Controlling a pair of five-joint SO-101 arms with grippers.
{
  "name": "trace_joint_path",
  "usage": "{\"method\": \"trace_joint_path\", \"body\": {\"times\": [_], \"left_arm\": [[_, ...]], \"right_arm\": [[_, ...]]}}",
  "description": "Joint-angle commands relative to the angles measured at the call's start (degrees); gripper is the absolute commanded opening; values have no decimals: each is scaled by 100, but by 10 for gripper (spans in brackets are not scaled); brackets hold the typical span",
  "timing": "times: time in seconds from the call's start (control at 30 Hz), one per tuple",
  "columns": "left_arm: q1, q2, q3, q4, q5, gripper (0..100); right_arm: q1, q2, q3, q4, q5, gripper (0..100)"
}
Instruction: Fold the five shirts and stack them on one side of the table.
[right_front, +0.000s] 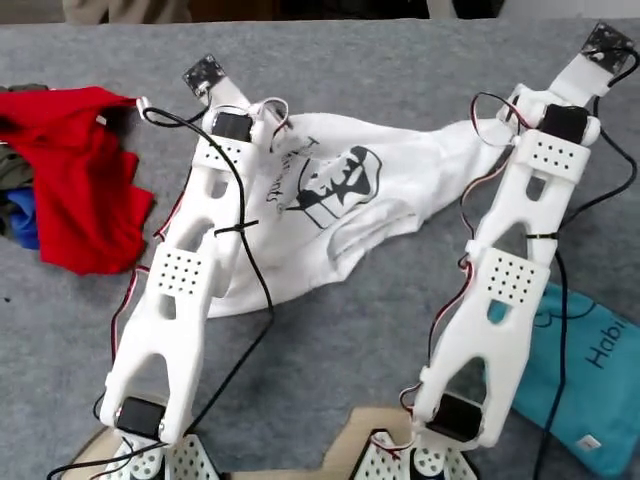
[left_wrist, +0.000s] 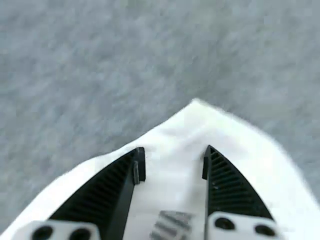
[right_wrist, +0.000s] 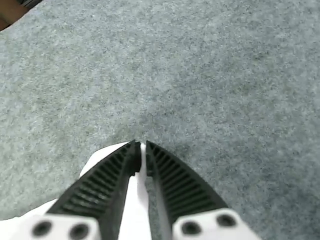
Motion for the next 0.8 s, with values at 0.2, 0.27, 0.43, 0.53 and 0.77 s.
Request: {"method": "trace_joint_path", "body": {"times": [0.2, 0.27, 0.43, 0.53, 0.77], "left_arm": [[158, -171, -18, 1662, -484, 16], [167, -171, -114, 2075, -563, 27], [149, -171, -677, 2664, -571, 19], [141, -409, -967, 2664, -571, 19], [18, -1174, -1565, 2629, -545, 24]], "right_arm": [[-136, -13, -171, 26, 44, 5], [-136, -13, -171, 26, 44, 5], [-136, -13, -171, 26, 44, 5], [-136, -13, -171, 18, 44, 5], [-136, -13, -171, 9, 44, 5]]}}
